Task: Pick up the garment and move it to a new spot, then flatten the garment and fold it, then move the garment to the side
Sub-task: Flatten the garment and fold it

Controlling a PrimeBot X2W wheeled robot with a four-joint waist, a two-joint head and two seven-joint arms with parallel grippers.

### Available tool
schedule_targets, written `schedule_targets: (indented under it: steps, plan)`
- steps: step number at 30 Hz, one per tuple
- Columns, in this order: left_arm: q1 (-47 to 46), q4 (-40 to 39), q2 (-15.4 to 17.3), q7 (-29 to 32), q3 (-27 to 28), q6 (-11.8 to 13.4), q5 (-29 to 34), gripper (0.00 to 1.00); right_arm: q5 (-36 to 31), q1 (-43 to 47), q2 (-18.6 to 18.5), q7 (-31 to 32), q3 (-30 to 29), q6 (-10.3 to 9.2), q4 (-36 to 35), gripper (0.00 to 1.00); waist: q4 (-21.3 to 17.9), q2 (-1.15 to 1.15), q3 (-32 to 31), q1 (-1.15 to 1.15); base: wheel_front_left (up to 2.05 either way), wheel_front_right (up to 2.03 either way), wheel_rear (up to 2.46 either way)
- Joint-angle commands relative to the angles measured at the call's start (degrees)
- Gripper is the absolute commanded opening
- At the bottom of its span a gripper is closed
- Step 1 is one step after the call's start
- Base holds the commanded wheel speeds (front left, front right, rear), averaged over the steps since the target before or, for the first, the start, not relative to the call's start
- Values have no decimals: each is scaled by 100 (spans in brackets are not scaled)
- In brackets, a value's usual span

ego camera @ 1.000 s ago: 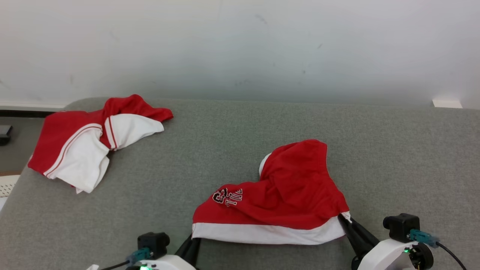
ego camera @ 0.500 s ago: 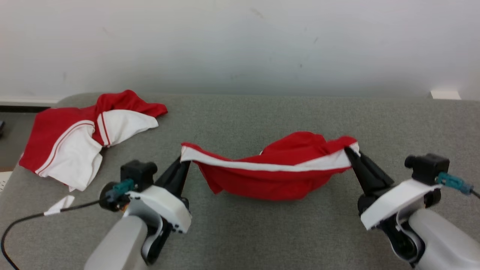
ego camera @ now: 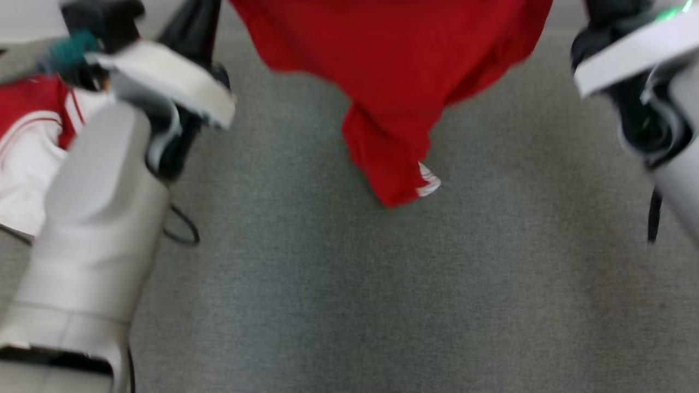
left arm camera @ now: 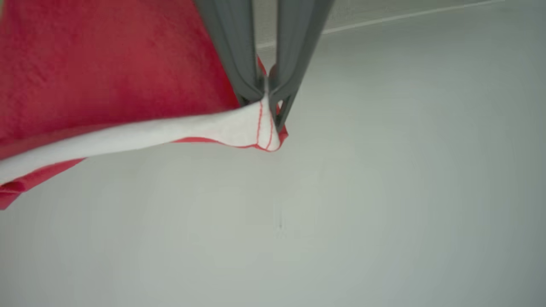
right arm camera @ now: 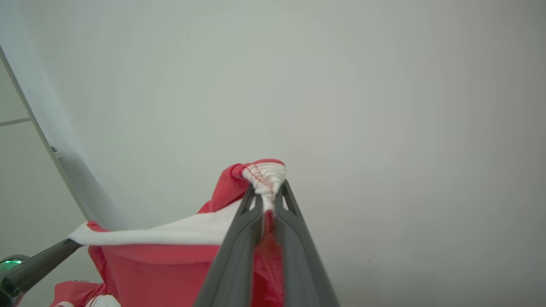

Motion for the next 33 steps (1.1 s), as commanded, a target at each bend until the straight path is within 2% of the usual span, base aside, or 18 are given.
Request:
schedule_targets:
  steps: [1, 10, 17, 20, 24, 30, 33]
  plan:
    - [-292, 84, 30, -26, 53, 6, -16, 0, 74, -259, 31, -24, -49, -11, 75, 0, -34, 0, 434, -1, 0, 0, 0]
    - [-2472, 966, 119, -165, 151, -31, -97, 0, -17, -2105, 70, -95, -303, -12, 575, 0, -102, 0, 1085, -1, 0, 0, 0]
    - [-3146, 1603, 91, -274, -54, -31, -6, 0, -20, -2596, 25, -100, -78, -12, 758, 0, -245, 0, 1093, -1, 0, 0, 0]
    - [-2900, 1682, -20, -300, -287, -36, -165, 0, 168, -2227, -28, 3, 90, -12, 705, 0, -277, 0, 923, -1, 0, 0, 0]
    - [-2195, 1575, -31, -292, -919, -39, -387, 0, 293, -1521, -274, 95, 537, -12, 433, 0, -267, 0, 494, -1, 0, 0, 0]
    - [-726, 940, 348, 151, -1929, -40, -1237, 0, 652, 4, -723, 331, 1274, -12, -142, 0, -317, 0, -388, -1, 0, 0, 0]
    - [23, 506, 664, 642, -2286, -41, -1786, 0, 837, 753, -950, 470, 1644, -12, -525, 0, -346, 0, -823, -1, 0, 0, 0]
